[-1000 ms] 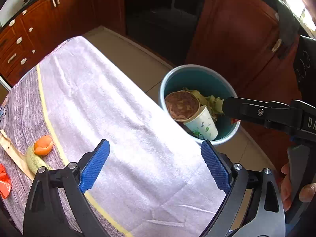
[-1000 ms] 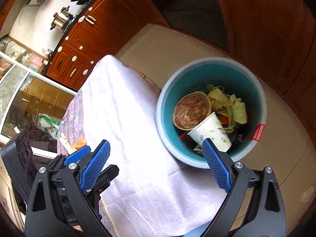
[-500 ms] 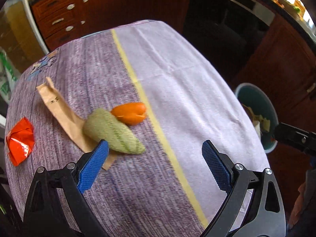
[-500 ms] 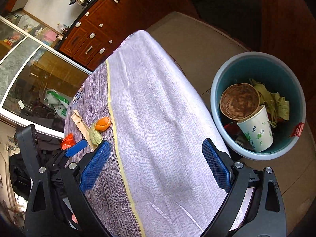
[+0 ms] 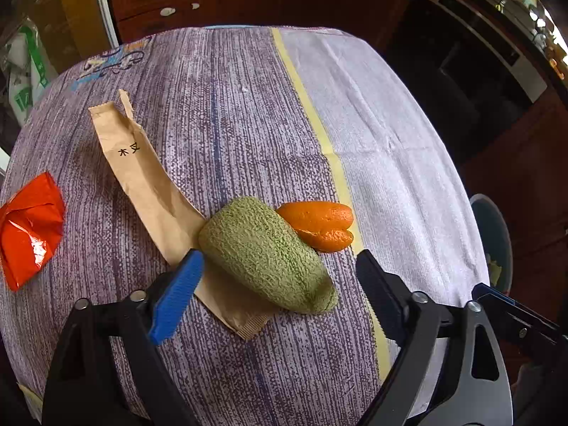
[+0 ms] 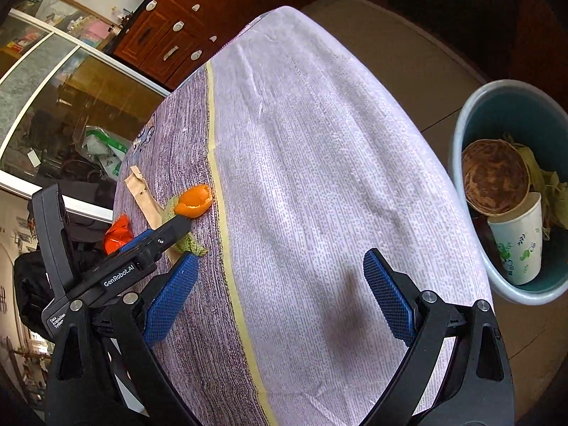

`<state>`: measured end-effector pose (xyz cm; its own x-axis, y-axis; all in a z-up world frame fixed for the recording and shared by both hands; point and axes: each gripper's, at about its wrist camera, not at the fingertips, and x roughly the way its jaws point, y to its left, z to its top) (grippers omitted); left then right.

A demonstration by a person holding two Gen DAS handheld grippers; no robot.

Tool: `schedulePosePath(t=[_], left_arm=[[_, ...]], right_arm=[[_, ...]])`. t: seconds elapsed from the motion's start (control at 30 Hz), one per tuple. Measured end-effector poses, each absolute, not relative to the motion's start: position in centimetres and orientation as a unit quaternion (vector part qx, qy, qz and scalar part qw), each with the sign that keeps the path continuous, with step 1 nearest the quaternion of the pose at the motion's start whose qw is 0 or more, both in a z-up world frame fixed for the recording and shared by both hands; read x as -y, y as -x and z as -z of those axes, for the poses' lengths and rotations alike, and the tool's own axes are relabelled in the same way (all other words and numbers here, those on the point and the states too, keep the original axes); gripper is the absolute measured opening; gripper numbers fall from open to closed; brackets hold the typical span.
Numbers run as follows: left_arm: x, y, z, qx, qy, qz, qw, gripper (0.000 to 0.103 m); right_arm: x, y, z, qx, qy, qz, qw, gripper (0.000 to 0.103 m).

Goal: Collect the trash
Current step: 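Move both open grippers back toward the melon and orange items, then grasp the green melon rind with the left gripper while the right gripper grasps the orange peel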

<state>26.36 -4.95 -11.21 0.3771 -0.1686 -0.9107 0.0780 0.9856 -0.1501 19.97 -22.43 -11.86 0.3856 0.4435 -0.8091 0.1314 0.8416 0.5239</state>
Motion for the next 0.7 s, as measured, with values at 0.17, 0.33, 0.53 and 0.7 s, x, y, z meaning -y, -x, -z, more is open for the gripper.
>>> schedulePosePath(t=[0.17,0.33,0.53,0.7], left_arm=[[4.6,-25.4,11.0,-0.541,0.016,0.088,0.836,0.064],[2.6,-23.6,10.7,-0.548,0.009,0.140,0.825,0.047],[-1.2,-23.0,10.9,-0.559,0.043,0.162,0.812,0.049],[-2.2,-22.8,11.0,-0.559,0.068,0.172,0.808,0.050]], right_arm=[[21.0,-21.1,11.7,-0.548,-0.249,-0.110,0.791,0.090],[19.4,-22.0,11.5,-0.552,-0.228,-0.122,0.792,0.090],[15.5,-23.8,12.0,-0.570,-0.178,-0.148,0.788,0.090],[12.7,-25.5,12.6,-0.569,-0.163,-0.155,0.791,0.090]])
